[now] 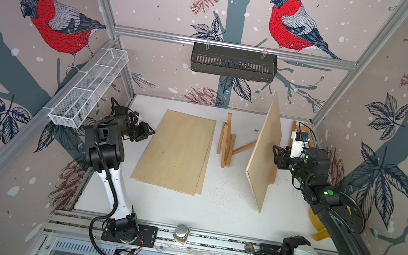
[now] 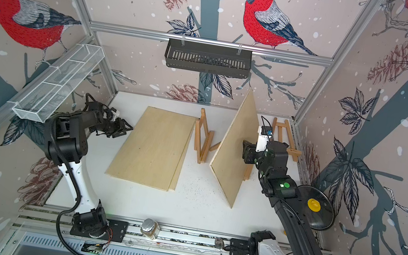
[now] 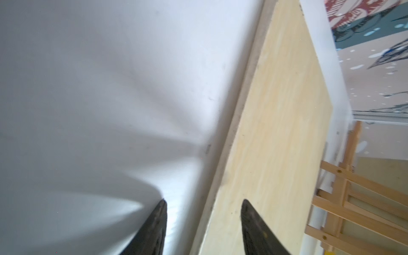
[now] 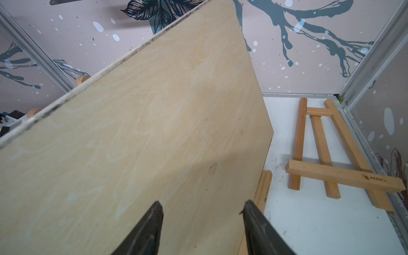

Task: Disassemble the easel
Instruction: Place the drawing board on the drawing board, then adjust the drawing board.

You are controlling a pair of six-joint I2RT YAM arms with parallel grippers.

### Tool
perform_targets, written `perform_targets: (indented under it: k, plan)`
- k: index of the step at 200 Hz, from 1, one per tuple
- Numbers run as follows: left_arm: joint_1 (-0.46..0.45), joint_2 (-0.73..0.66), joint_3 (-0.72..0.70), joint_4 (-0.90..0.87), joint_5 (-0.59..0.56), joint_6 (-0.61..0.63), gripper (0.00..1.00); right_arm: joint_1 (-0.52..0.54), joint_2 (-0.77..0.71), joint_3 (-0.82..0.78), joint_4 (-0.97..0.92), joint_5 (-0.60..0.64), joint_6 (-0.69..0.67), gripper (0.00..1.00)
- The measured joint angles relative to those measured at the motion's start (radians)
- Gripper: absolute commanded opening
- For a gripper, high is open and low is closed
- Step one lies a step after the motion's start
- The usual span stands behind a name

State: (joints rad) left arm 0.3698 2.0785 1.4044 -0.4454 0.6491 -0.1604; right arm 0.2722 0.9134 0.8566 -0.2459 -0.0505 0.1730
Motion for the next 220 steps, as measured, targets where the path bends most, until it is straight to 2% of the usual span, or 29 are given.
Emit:
perform_targets:
  k: [39, 63, 77, 100, 124, 140, 160, 181, 204, 220]
  plan:
    - [-0.004, -0.144, -0.018, -0.008, -0.086, -0.026, 0.50, 0.002, 0.005, 0.000, 0.000, 0.003, 0.000, 0.59]
    - [-0.048, -0.264, -0.020, -0.023, -0.130, -0.045, 0.49, 0.002, 0.008, 0.002, 0.000, 0.008, 0.000, 0.59]
    - [-0.098, -0.367, -0.041, -0.022, -0.157, -0.046, 0.50, 0.002, 0.010, 0.002, 0.000, 0.018, 0.000, 0.59]
    - [-0.195, -0.598, -0.119, 0.012, -0.185, -0.079, 0.60, 0.002, 0.008, 0.001, 0.000, 0.037, 0.000, 0.60]
    - [-0.331, -0.845, -0.237, 0.058, -0.274, -0.106, 0.61, 0.003, -0.014, -0.005, 0.000, 0.056, 0.005, 0.60]
    - [-0.414, -0.961, -0.275, 0.064, -0.321, -0.129, 0.61, 0.003, -0.038, -0.008, 0.008, 0.067, 0.007, 0.61]
    - [-0.467, -1.031, -0.284, 0.064, -0.388, -0.150, 0.61, 0.002, -0.068, -0.008, 0.012, 0.082, 0.007, 0.61]
    - [-0.489, -1.062, -0.303, 0.061, -0.391, -0.155, 0.63, 0.002, -0.090, 0.014, -0.008, 0.104, 0.007, 0.61]
    - [-0.501, -1.062, -0.330, 0.044, -0.414, -0.166, 0.62, 0.003, -0.119, 0.059, -0.035, 0.130, 0.007, 0.61]
    - [-0.546, -1.050, -0.340, 0.033, -0.442, -0.176, 0.61, 0.003, -0.142, 0.097, -0.056, 0.137, 0.006, 0.60]
